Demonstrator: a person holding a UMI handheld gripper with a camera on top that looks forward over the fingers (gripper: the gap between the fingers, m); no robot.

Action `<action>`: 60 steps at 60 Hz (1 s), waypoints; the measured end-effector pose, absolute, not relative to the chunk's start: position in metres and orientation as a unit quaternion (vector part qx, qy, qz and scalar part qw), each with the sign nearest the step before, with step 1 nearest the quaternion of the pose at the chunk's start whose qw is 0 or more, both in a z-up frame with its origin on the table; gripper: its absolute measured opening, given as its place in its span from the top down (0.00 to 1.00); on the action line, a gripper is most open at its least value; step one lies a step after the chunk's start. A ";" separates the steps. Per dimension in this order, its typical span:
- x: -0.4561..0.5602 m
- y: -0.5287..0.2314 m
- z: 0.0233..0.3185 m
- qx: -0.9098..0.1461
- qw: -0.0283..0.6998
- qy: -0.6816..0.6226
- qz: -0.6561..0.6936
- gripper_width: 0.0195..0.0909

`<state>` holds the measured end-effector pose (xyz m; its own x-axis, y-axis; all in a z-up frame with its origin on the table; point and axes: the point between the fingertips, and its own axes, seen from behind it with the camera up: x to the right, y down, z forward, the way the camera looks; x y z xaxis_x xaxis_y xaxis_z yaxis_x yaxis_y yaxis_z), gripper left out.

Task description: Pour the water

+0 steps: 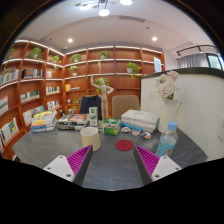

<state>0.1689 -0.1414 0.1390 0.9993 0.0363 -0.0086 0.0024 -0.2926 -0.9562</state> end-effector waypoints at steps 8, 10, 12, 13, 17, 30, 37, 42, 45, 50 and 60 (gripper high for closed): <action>0.188 -0.143 0.124 -0.803 0.596 0.001 0.026 0.09; 0.223 -0.154 0.097 -0.798 0.602 0.006 0.018 0.09; 0.244 -0.156 0.089 -0.797 0.604 0.013 0.005 0.09; 0.255 -0.157 0.087 -0.795 0.606 0.016 -0.003 0.09; 0.296 -0.158 0.079 -0.792 0.609 0.030 -0.037 0.09; 0.367 -0.119 0.087 -0.773 0.629 0.045 -0.065 0.10; 0.373 -0.090 0.094 -0.770 0.635 0.033 -0.049 0.10; 0.378 -0.073 0.093 -0.771 0.634 0.032 -0.050 0.10; 0.380 -0.065 0.090 -0.772 0.633 0.035 -0.049 0.12; 0.380 -0.054 0.082 -0.776 0.628 0.036 -0.046 0.25; 0.373 -0.047 0.077 -0.776 0.629 0.026 -0.039 0.63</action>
